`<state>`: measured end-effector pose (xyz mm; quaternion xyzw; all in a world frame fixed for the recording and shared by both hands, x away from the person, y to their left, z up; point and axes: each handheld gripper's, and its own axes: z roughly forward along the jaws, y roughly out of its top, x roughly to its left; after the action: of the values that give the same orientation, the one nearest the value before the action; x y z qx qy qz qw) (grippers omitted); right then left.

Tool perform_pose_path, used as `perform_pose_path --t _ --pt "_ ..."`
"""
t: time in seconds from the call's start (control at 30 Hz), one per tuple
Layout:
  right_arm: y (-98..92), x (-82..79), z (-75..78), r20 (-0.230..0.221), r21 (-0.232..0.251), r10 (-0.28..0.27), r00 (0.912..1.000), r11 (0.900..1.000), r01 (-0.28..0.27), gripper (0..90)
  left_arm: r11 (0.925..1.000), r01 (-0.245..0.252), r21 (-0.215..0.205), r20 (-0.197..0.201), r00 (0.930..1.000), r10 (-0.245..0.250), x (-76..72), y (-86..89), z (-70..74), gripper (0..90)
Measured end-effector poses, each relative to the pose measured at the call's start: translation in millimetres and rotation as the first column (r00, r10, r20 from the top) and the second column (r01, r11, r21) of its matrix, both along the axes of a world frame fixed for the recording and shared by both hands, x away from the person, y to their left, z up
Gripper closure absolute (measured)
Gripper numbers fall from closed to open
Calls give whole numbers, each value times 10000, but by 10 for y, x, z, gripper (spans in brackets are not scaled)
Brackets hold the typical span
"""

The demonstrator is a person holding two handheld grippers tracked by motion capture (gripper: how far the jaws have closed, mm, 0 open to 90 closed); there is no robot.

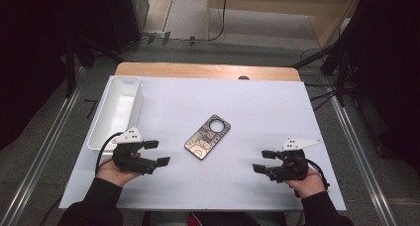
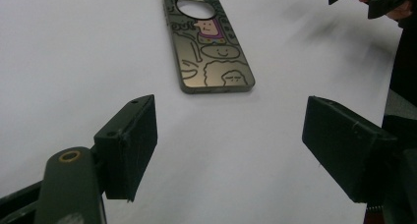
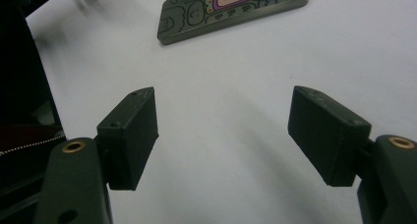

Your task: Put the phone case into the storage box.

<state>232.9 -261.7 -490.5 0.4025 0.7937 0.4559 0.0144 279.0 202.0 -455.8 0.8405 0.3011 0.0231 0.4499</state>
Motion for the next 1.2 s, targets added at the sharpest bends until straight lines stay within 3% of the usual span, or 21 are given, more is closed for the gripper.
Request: perform_pose_path --t 0.13,0.47,0.77,1.2 --pt "5 4 -3 13 13 -1 10000 10000 1 260 9997 240 47 -280 9993 -239 49 -71 19 213" --pt "34 16 -9 -49 15 68 10000 10000 -68 260 9988 442 198 -467 9980 -433 172 -238 125 214" --pt "35 22 0 -9 42 5 10000 10000 -5 260 9992 305 270 -680 9973 -286 280 -299 150 215" --pt "39 22 -7 -61 31 40 10000 10000 -40 260 9989 172 430 -543 9984 -149 404 -423 190 214"
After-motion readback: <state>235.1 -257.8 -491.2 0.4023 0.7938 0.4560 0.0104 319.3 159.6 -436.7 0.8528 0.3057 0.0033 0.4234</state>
